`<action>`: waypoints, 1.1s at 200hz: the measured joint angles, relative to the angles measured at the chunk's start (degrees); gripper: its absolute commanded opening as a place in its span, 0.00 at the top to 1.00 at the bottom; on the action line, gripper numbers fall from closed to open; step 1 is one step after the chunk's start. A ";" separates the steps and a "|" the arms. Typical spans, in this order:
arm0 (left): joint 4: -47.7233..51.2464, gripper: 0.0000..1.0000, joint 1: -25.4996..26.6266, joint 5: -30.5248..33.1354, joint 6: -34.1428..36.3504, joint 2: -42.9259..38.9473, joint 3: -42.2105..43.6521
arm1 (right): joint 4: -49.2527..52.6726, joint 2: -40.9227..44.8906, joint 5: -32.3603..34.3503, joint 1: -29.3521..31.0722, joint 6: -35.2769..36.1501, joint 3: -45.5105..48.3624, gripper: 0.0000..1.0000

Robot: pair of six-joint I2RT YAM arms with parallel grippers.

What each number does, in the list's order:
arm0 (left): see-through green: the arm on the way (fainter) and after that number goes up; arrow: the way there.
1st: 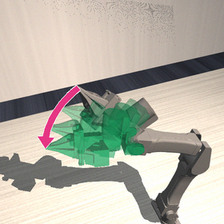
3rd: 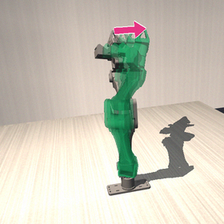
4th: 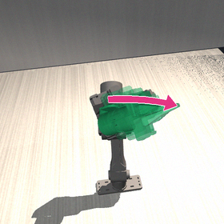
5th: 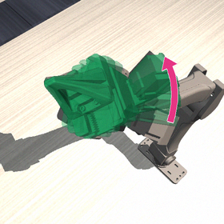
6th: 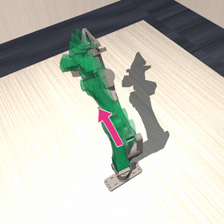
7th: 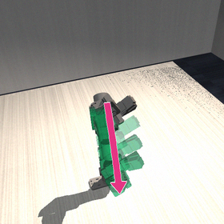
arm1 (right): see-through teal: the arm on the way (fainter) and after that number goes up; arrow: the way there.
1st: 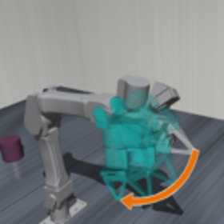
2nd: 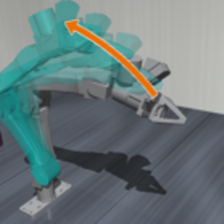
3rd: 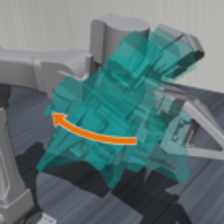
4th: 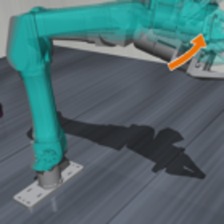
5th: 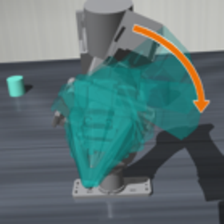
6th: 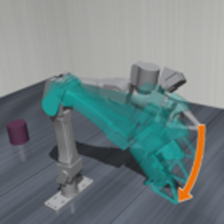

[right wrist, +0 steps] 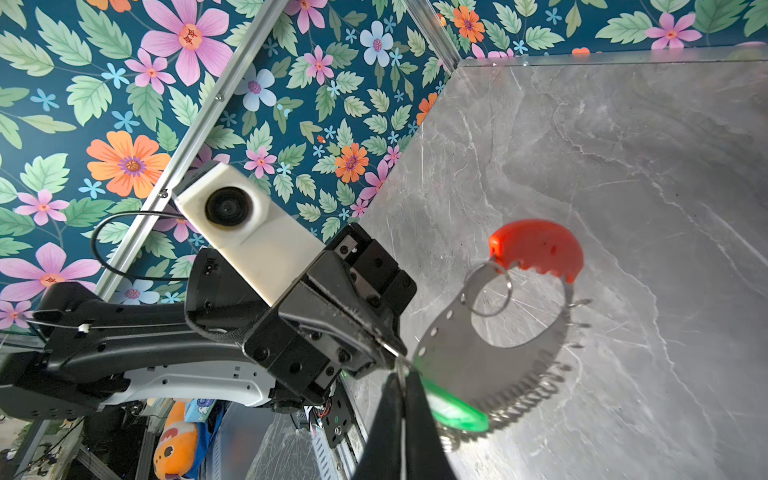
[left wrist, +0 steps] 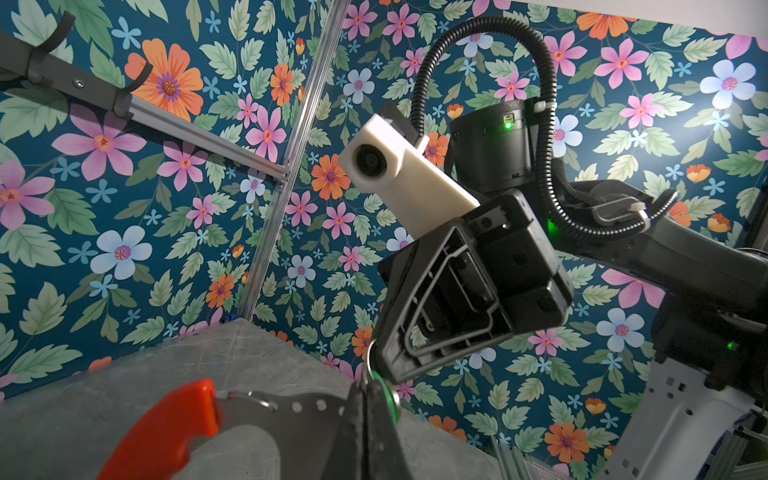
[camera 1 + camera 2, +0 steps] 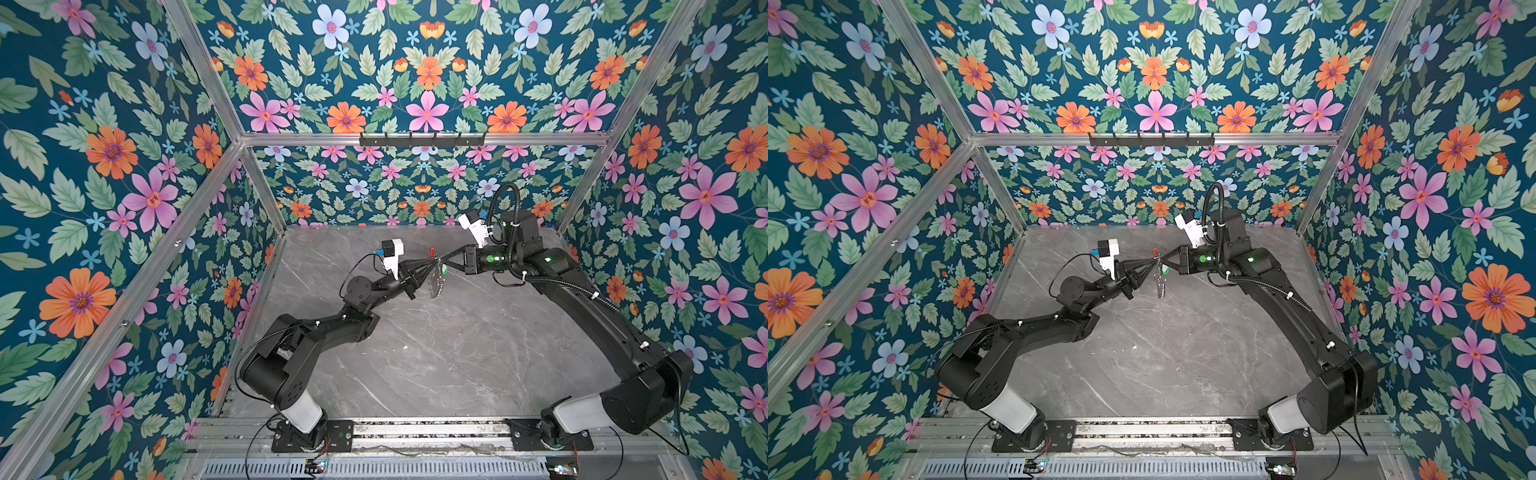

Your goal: Put the keys on the keyring

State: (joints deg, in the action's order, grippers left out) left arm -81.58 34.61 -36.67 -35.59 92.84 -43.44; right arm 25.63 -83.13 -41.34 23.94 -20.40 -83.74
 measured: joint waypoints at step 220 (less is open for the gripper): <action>-1.99 1.00 0.48 -0.55 2.86 -0.72 1.73 | -0.63 -2.19 1.79 -0.39 -6.93 -1.36 1.00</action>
State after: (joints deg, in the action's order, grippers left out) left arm -83.57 35.09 -37.21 -32.73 92.12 -41.71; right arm 24.99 -85.32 -39.55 23.55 -27.33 -85.10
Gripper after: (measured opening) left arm 0.050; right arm 0.055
